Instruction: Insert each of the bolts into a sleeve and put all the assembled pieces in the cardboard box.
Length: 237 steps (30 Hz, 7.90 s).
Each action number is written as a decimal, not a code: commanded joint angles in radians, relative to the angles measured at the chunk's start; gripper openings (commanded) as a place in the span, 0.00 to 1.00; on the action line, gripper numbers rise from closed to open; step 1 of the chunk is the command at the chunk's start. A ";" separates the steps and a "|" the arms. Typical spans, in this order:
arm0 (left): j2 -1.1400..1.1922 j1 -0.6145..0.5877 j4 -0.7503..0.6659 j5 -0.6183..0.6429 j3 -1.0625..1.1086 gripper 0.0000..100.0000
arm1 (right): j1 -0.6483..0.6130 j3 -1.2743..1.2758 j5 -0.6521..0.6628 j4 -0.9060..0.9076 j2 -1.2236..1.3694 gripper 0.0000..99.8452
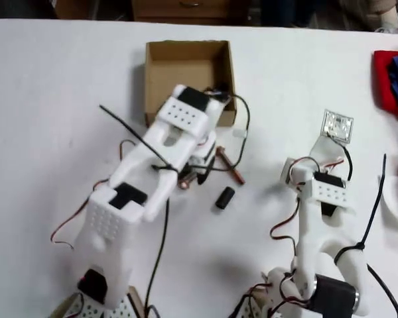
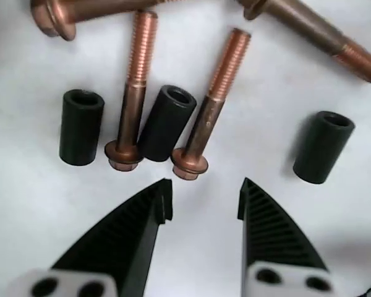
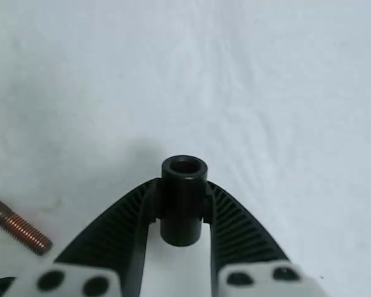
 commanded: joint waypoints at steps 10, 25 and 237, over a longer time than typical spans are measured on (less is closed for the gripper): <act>0.014 0.005 -0.028 -0.006 -0.050 0.20 | 0.010 -0.055 -0.009 0.004 -0.010 0.02; 0.169 -0.005 -0.120 -0.008 -0.056 0.19 | 0.012 -0.055 -0.009 0.004 -0.010 0.02; -0.172 -0.333 0.029 0.638 0.406 0.19 | 0.013 -0.054 -0.009 -0.002 -0.010 0.02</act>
